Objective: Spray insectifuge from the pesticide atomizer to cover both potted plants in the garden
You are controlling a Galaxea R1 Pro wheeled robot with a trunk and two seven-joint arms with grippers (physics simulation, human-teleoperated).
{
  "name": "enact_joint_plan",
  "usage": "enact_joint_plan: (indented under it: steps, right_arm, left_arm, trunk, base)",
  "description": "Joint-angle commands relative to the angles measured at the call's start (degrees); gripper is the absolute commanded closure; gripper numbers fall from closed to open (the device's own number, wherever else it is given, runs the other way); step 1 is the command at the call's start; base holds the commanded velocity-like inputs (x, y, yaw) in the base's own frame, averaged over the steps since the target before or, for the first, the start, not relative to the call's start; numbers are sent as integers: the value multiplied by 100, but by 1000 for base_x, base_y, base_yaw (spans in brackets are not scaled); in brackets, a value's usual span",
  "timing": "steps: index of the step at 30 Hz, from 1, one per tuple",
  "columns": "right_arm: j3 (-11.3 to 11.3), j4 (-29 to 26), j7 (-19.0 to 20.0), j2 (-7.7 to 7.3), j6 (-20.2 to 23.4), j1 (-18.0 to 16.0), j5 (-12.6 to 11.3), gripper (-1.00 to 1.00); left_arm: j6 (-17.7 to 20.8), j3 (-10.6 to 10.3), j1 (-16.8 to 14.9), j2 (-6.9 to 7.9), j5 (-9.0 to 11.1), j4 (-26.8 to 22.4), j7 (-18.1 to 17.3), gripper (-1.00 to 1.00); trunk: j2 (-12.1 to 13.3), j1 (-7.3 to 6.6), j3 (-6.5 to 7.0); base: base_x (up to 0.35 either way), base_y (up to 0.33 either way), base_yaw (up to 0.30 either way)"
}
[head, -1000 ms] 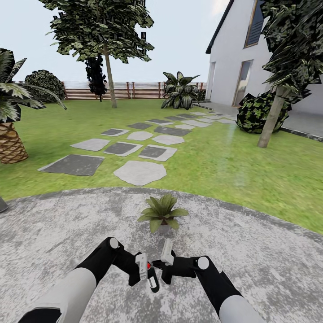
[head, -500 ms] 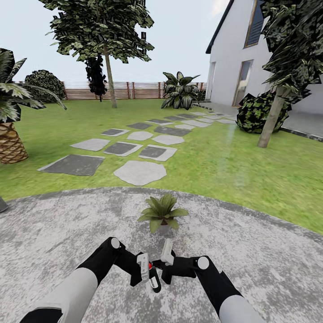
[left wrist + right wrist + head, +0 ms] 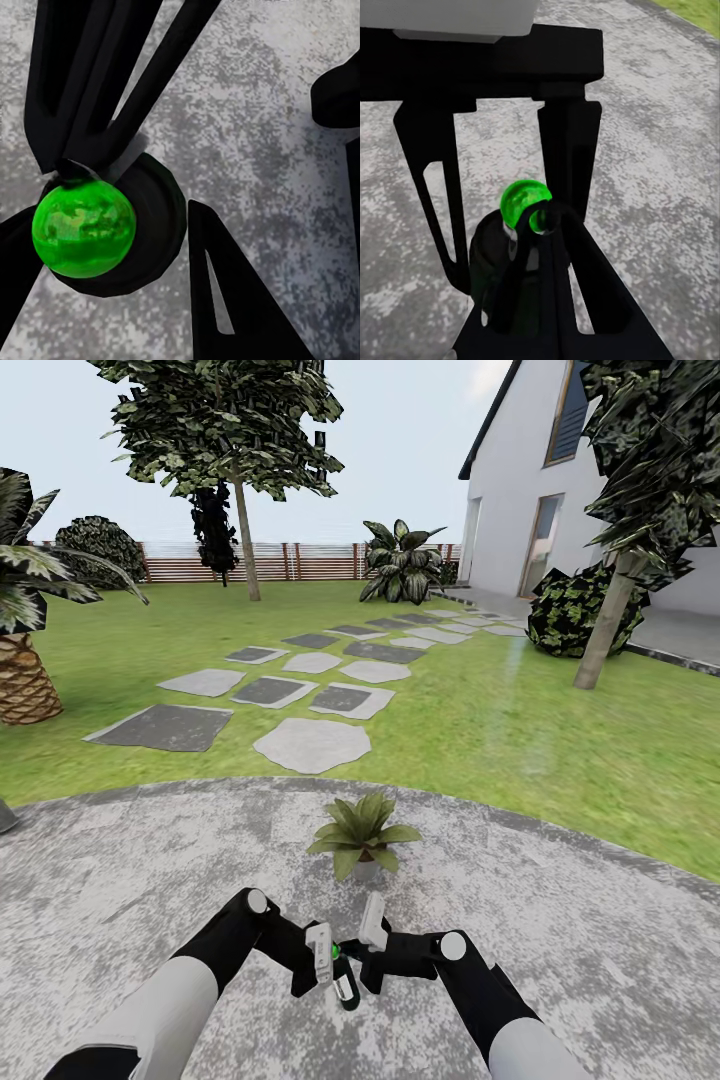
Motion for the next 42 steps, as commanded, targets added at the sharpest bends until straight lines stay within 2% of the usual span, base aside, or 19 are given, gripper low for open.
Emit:
enact_joint_plan:
  steps: [1, 5, 7, 9, 12, 17, 23, 24, 27, 30, 31, 32, 33, 34, 36, 37, 39, 40, 42]
  right_arm:
    - [-7, -6, 5, 2, -26, -2, 45, 100]
    - [-7, -2, 5, 2, -26, 0, 44, 100]
    - [-7, -3, 5, 2, -26, 2, 46, 100]
    - [-7, -7, 5, 2, -26, -1, 46, 100]
    - [-7, -1, 5, 2, -26, -1, 53, 100]
    - [-7, 1, 5, 2, -26, -2, 74, 100]
    - [-16, 26, -115, 2, -26, -2, 81, 100]
    - [-21, 103, -222, 2, -26, -1, 81, -100]
    - [-24, 192, -489, 2, -26, 3, 81, -100]
    - [-24, 352, -804, 2, -38, 6, 80, -100]
    - [-24, 576, -1023, -8, -47, 6, 71, -100]
    - [-24, 762, -1228, -109, -52, 6, 64, -100]
    - [-24, 1149, -1744, -324, -59, 8, 53, -100]
    - [-24, 1355, -2012, -435, -60, 11, 51, -100]
    - [-24, 2111, -2794, -754, -73, 14, 43, -100]
    - [-24, 2507, -3217, -884, -97, 15, 37, -100]
    - [-27, 3104, -4070, -1099, -287, 23, -10, -100]
    - [-30, 3228, -4464, -1170, -448, 73, -100, -100]
    - [-50, 3316, -5167, -1226, -607, 224, -467, -100]
  left_arm:
    - [-59, 7, -2, 6, -41, -6, 3, 100]
    - [-71, 20, 15, 70, -67, 3, 27, 100]
    - [-83, 27, 53, 159, -98, 3, 32, 100]
    - [-92, 25, 88, 387, -116, 3, 34, 100]
    - [-101, 22, 106, 611, -128, 13, 34, 100]
    - [-119, 31, 121, 1097, -87, 80, 34, 100]
    - [-287, 38, 121, 1333, -77, 108, 49, 100]
    - [-303, 45, 123, 1415, -67, 113, 77, 100]
    - [-310, 49, 133, 1528, -48, 138, 277, 100]
    - [-299, 141, 275, 1557, -38, 281, 917, 100]
    - [-298, 283, 334, 1560, -34, 327, 1241, 100]
    - [-300, 418, 375, 1557, -25, 359, 1445, 100]
    - [-303, 757, 458, 1539, 34, 427, 1807, 100]
    - [-304, 940, 500, 1522, 88, 458, 1970, 100]
    - [-305, 1442, 611, 1487, 335, 534, 2440, 100]
    - [-309, 1630, 655, 1477, 523, 619, 2663, 100]
    - [-319, 1803, 715, 1469, 913, 928, 3157, 100]
    - [-321, 1835, 730, 1466, 1108, 1078, 3480, 100]
    - [-317, 1853, 740, 1455, 1361, 1255, 4091, 100]
  trunk:
    - [-2, -1, -5]
    - [-2, -1, -5]
    - [-2, -1, -5]
    - [-2, -1, -5]
    - [-2, -1, -5]
    - [-2, -1, -5]
    - [-2, -1, -5]
    - [-2, -1, -5]
    - [-2, -1, -5]
    - [-2, -1, -5]
    - [-2, -1, -5]
    - [-2, -1, -5]
    - [-2, -1, -5]
    - [-2, -1, -5]
    - [-2, -1, -5]
    - [-2, -1, -5]
    - [-2, -1, -5]
    - [-2, -1, -5]
    - [-2, -1, -5]
  base:
    - [0, 0, 0]
    - [0, 0, 0]
    - [0, 0, 0]
    - [0, 0, 0]
    - [0, 0, 0]
    - [0, 0, 0]
    - [0, 0, 0]
    - [0, 0, 0]
    - [0, 0, 0]
    - [0, 0, 0]
    - [0, 0, 0]
    - [0, 0, 0]
    - [0, 0, 0]
    - [0, 0, 0]
    - [0, 0, 0]
    - [0, 0, 0]
    - [0, 0, 0]
    - [0, 0, 0]
    - [0, 0, 0]
